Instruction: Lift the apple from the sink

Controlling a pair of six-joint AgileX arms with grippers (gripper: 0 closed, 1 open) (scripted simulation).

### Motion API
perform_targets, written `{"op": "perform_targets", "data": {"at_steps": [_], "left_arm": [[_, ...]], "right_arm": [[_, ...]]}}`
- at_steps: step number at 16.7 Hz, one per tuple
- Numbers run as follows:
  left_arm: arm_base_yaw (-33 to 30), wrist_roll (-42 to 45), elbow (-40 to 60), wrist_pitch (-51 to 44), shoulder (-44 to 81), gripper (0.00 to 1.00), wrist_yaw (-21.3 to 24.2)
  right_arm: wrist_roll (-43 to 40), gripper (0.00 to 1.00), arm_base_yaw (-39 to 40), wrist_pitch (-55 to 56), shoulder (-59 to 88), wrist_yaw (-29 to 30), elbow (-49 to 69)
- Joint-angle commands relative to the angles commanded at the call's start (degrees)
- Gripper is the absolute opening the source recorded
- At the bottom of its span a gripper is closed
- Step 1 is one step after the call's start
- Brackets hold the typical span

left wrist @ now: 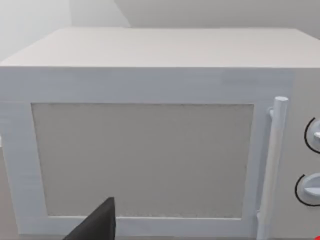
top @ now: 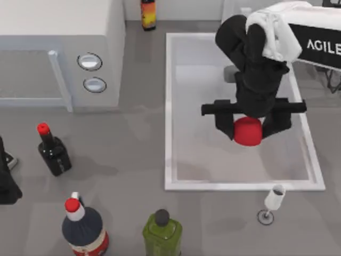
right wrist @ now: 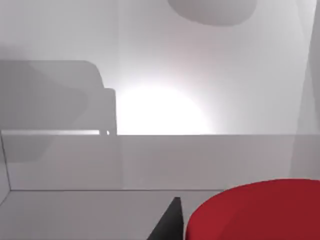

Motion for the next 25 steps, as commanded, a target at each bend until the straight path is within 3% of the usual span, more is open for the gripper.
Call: {"op": "perform_targets", "data": {"at_steps": [6,14,18,25], "left_arm": [[0.00,0.00,0.00,0.00,0.00,1.00,0.00],[0.00,0.00,0.00,0.00,0.00,1.00,0.00],[0.00,0.00,0.00,0.00,0.00,1.00,0.00],[0.00,0.00,0.00,0.00,0.00,1.00,0.00]], "right_arm": [[-0.44,0.00,-0.36,-21.26,-7.29,-0.08,14.52],[-1.13,0.00,-0.90,-23.44,-9.36,-0.15,15.72],[-7.32,0.00,-7.12,-22.02,-16.78,-0.46,7.01],[-24.09,0.00,-24.00,-18.49,-36.89,-1.29,-20.13]]}}
